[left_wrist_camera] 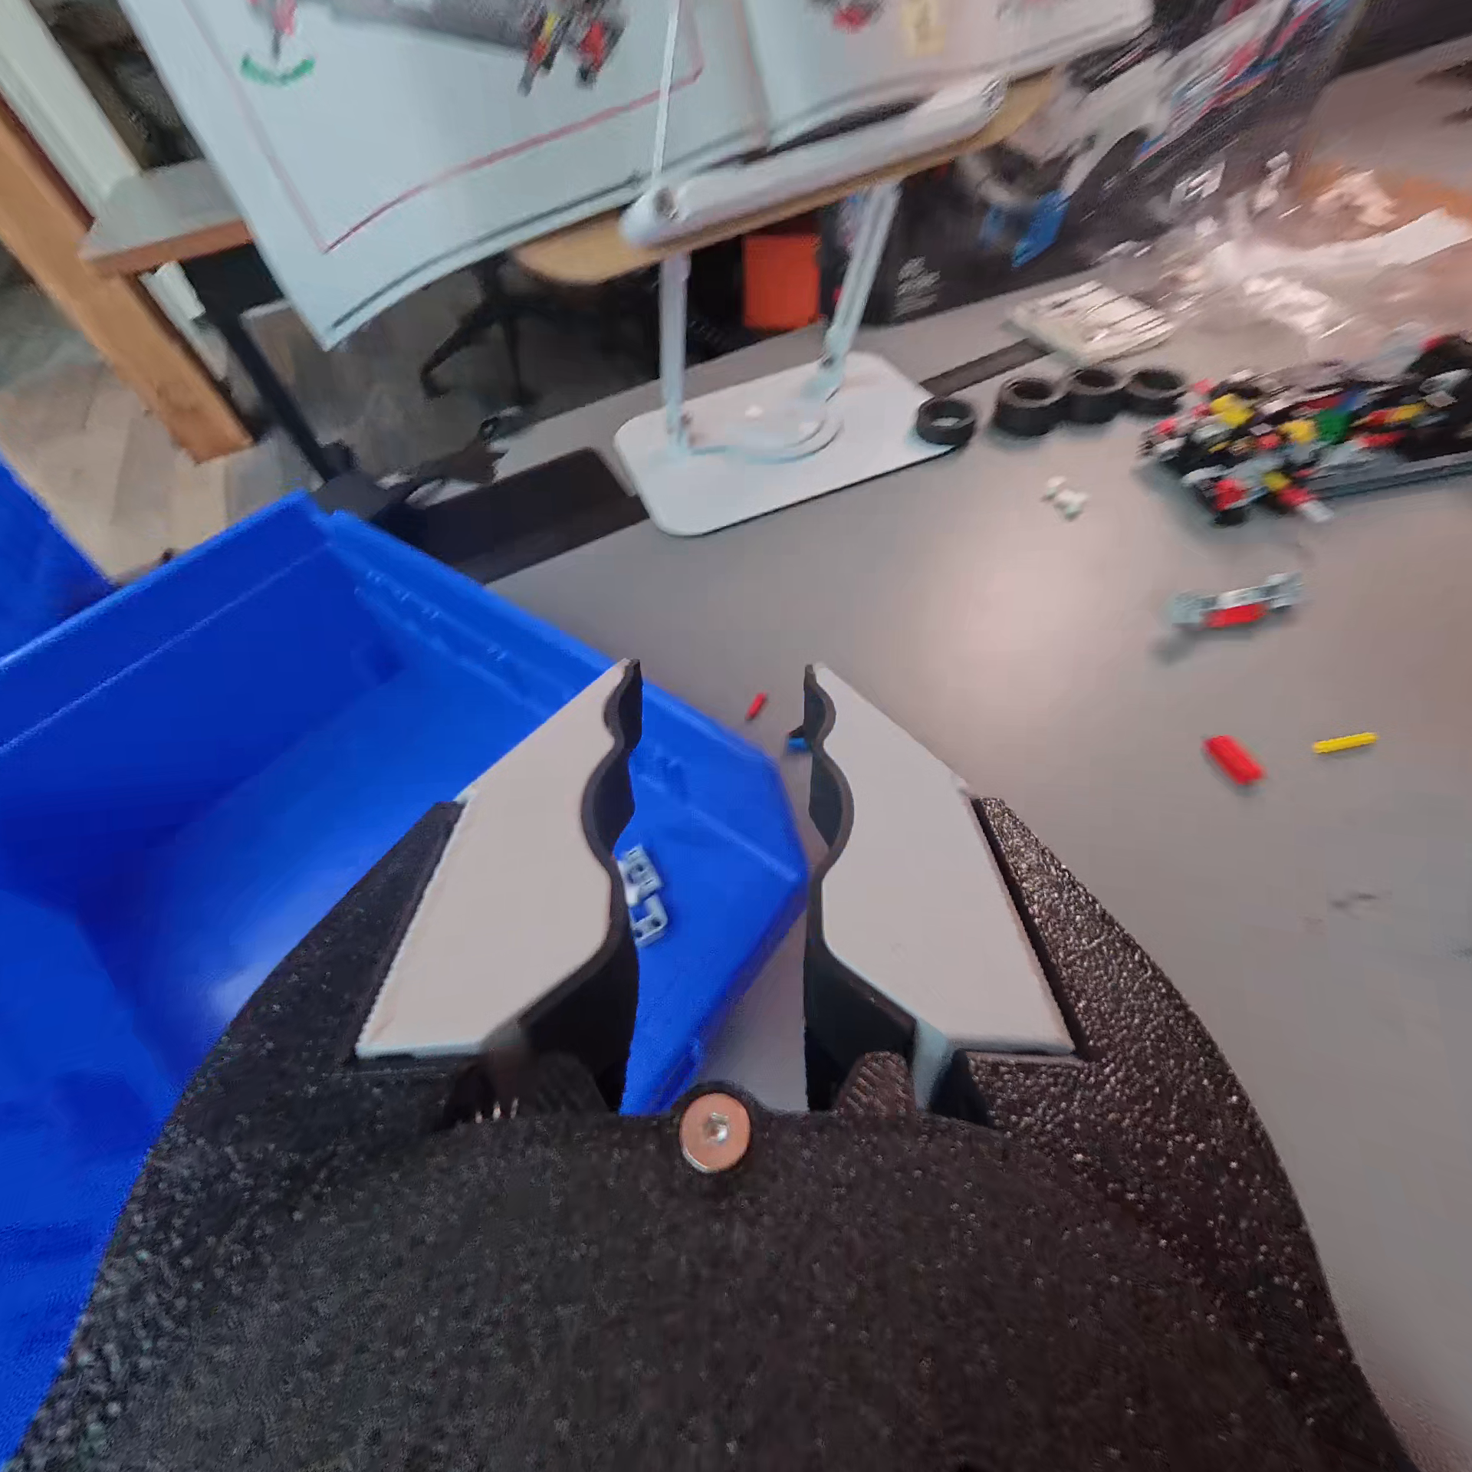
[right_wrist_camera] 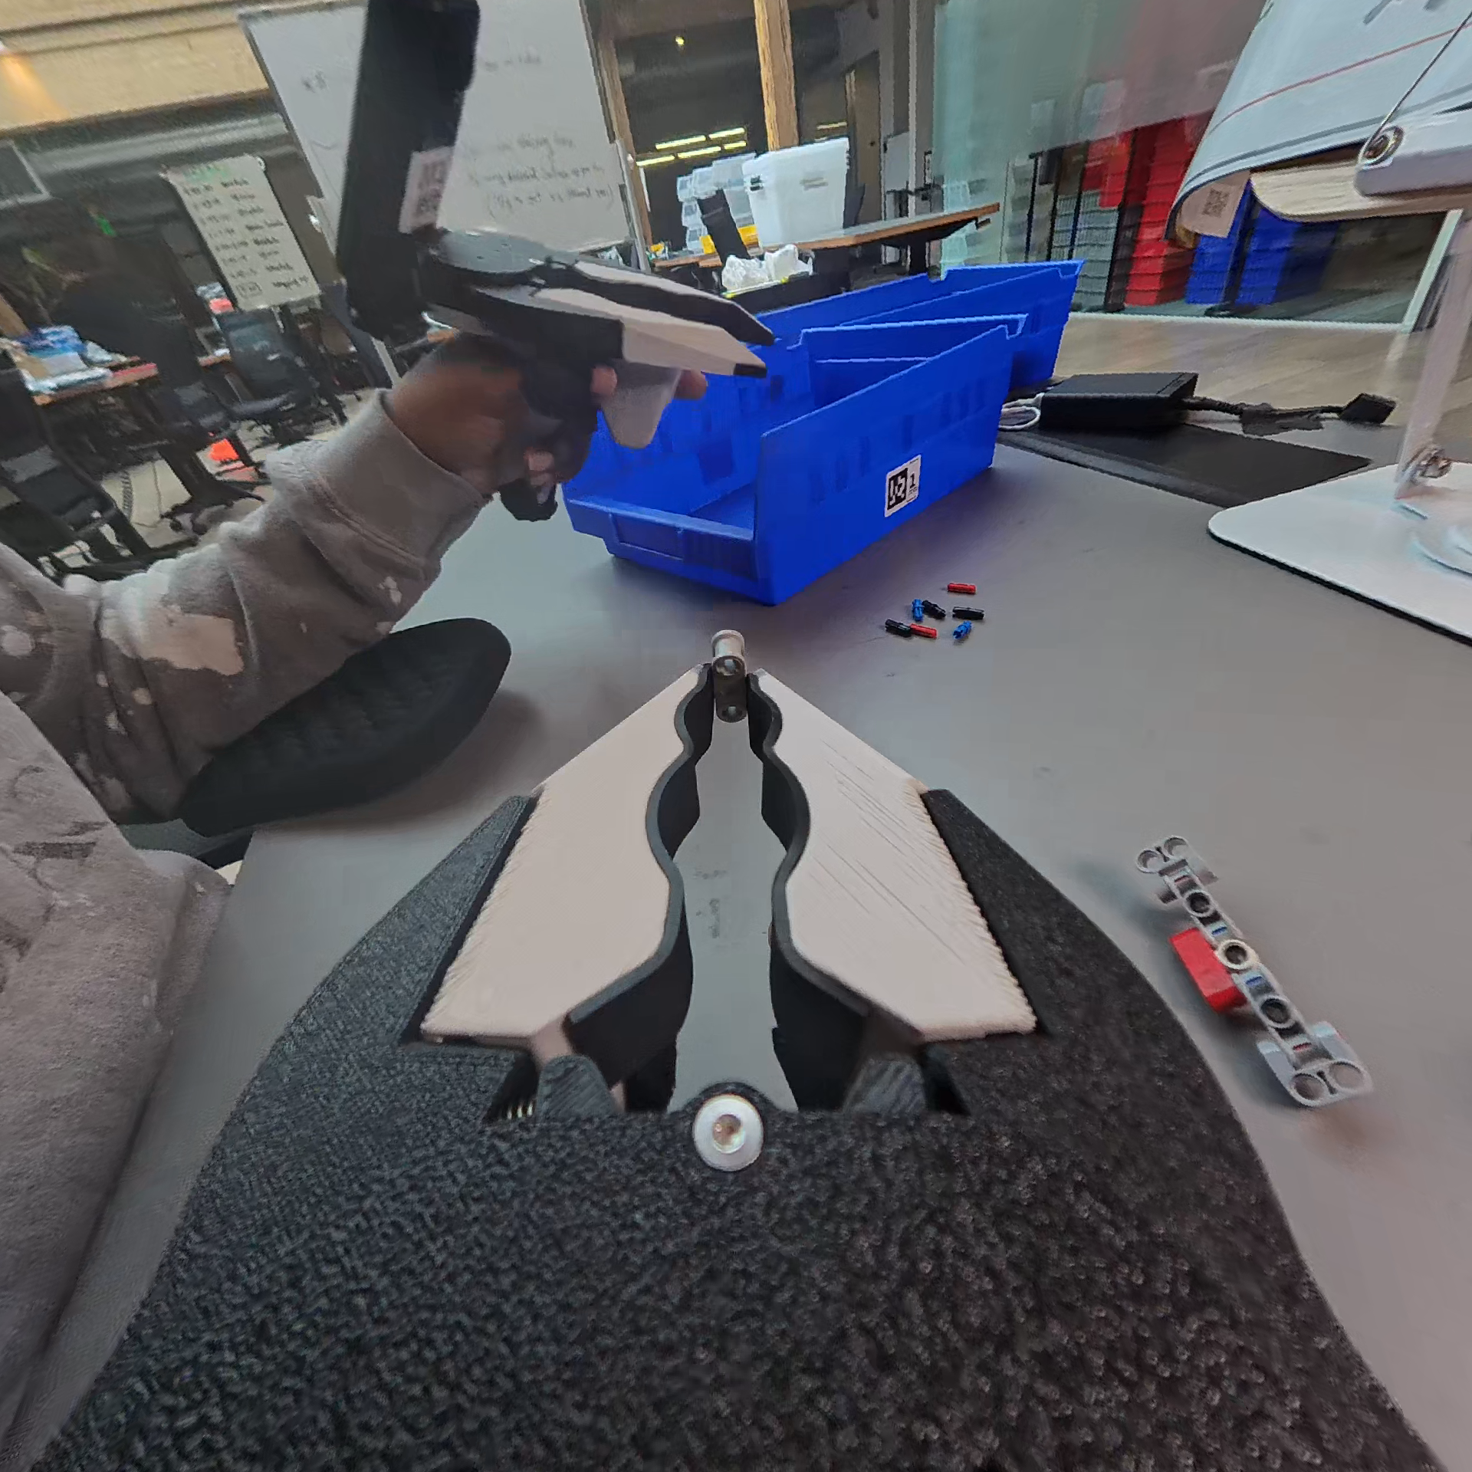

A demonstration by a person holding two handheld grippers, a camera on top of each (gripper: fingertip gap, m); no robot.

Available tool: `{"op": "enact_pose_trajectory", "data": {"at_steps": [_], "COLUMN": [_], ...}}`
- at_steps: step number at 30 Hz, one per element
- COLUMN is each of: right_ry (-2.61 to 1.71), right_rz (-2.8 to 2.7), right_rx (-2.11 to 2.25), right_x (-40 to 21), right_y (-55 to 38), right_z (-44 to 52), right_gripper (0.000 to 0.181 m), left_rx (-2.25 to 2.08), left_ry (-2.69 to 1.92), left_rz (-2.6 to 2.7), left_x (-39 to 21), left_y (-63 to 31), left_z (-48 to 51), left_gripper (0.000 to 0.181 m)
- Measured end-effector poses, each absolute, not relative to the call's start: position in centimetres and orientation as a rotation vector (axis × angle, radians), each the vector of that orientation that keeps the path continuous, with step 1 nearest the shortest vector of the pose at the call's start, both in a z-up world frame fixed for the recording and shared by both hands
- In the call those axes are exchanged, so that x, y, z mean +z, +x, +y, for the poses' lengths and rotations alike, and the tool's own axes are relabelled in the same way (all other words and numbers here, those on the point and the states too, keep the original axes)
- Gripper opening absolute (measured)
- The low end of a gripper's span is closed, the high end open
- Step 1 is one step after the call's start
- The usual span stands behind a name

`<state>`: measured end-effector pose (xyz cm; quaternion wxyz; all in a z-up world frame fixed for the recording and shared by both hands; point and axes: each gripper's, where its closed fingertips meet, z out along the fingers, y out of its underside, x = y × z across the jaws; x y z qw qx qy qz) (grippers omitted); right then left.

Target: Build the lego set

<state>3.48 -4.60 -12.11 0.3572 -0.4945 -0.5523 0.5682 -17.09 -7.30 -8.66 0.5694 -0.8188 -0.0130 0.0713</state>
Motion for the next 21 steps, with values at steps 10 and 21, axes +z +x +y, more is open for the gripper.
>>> {"op": "enact_pose_trajectory", "data": {"at_steps": [10,21], "right_ry": [-0.693,-0.395], "right_rz": [-1.454,-1.418], "right_rx": [0.697,0.452], "right_x": [-10.5,-9.3], "right_y": [3.7,4.4], "right_z": [-4.9,-6.7], "right_gripper": [0.005,0.016], "left_rx": [-1.075,-0.966], "left_ry": [-1.867,-1.811], "left_rz": [0.294,0.434], "left_x": [-9.7,-9.9], "left_y": [4.3,6.5], "left_z": [-6.9,-6.6], "left_gripper": [0.047,0.022]}}
